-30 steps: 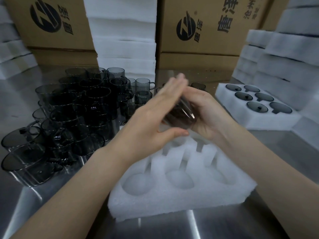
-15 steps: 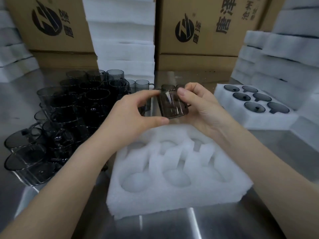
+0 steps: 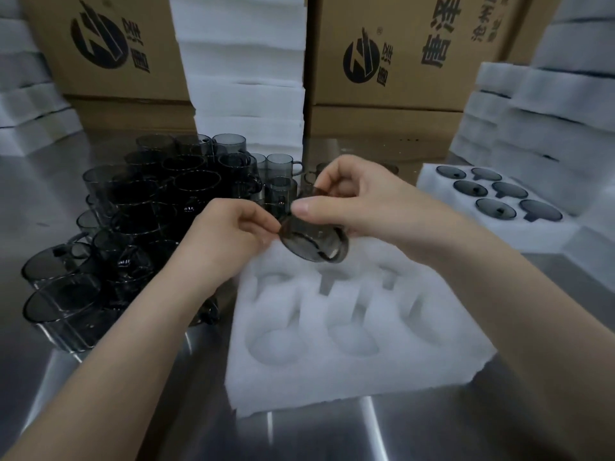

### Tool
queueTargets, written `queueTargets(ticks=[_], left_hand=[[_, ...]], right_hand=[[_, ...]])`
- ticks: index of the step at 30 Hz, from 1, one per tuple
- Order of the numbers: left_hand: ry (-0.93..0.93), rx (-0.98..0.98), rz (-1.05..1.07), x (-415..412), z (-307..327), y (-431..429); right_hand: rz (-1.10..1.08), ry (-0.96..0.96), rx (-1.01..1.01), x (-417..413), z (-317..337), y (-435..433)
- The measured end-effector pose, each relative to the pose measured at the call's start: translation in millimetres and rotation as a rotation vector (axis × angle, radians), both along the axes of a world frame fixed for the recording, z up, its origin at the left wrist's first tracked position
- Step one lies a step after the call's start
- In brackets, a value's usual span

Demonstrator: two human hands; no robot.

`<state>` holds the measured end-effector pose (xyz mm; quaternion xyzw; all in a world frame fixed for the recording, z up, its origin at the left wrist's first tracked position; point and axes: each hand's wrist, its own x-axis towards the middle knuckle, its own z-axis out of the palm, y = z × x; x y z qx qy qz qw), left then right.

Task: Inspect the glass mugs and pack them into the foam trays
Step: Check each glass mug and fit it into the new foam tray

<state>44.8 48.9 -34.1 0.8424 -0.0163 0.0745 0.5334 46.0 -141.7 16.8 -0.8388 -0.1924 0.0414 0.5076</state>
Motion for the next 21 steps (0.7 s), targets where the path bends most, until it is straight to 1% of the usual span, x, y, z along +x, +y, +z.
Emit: queueTargets(ticks=[2,4,6,8,12,17,21], left_hand=[[-0.013,-0.018,-0.019,-1,2,1],[-0.027,-0.032,-0.019,-1,4,2],[-0.023,-0.042,-0.009,-1,4,4],[-0.005,-0.047,-0.004,0,3,5],[0.001,-0.041,0.014,0,4,6],[-0.013,-0.055,0.018,-3,6,6],[0.062,-0.256,0.035,-3,10,7]], right_hand=[[-0.028,-0.059,-0.092,-6,0,14],[-0.059,-0.182,-0.184,-11,-3,28],[-0.118,-0.327,-0.337,-15,-8,40],[-0.16,-0.403,-0.45,-16,-14,50],[-0.144,-0.46,-0.542,-17,-21,56],[-0.14,-0.528,-0.57,-19,-25,56],[-0.156,-0.525,-0.628,-20,-31,59]])
